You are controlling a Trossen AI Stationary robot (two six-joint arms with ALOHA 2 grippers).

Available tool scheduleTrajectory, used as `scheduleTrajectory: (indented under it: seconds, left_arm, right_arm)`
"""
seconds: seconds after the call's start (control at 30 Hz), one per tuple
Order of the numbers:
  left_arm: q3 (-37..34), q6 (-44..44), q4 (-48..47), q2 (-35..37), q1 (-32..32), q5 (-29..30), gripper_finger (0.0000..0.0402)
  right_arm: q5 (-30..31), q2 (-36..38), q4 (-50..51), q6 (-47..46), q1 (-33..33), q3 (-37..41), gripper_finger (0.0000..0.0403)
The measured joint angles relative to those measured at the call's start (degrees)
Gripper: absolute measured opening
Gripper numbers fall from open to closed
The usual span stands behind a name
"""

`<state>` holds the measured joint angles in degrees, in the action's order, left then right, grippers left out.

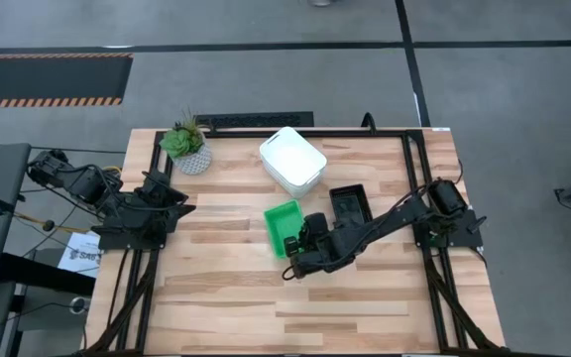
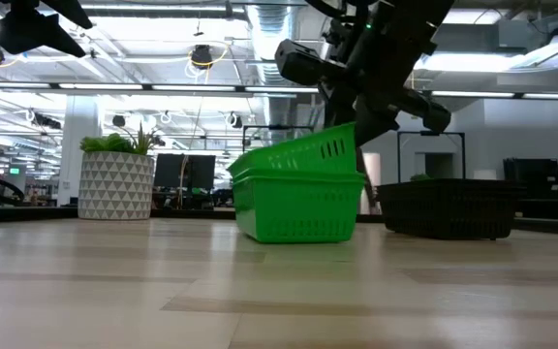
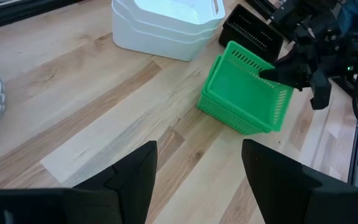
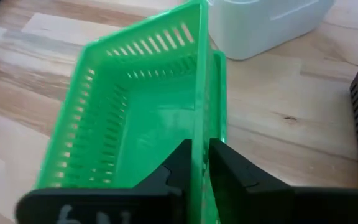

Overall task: Stack baskets by color
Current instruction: Stack the bottom green bin on the green bin, then return to Home Position

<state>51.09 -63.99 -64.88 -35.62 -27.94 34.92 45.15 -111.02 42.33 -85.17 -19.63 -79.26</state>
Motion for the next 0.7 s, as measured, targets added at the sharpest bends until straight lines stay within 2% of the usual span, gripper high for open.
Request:
scheduleTrajectory:
  seconds: [0.47, 0.7]
  left_arm:
    - [0.0, -0.09, 0.02, -0.02, 0.0, -0.02, 0.0224]
    - [0.0, -0.35, 0.02, -0.01, 0.01, -0.04, 0.0224]
  right_arm:
    - [-0.04, 1.88, 0.3, 4.22, 0.29, 0.0, 0.0178]
    - [1.11, 4.29, 0.67, 5.79, 0.29, -0.01, 0.0194]
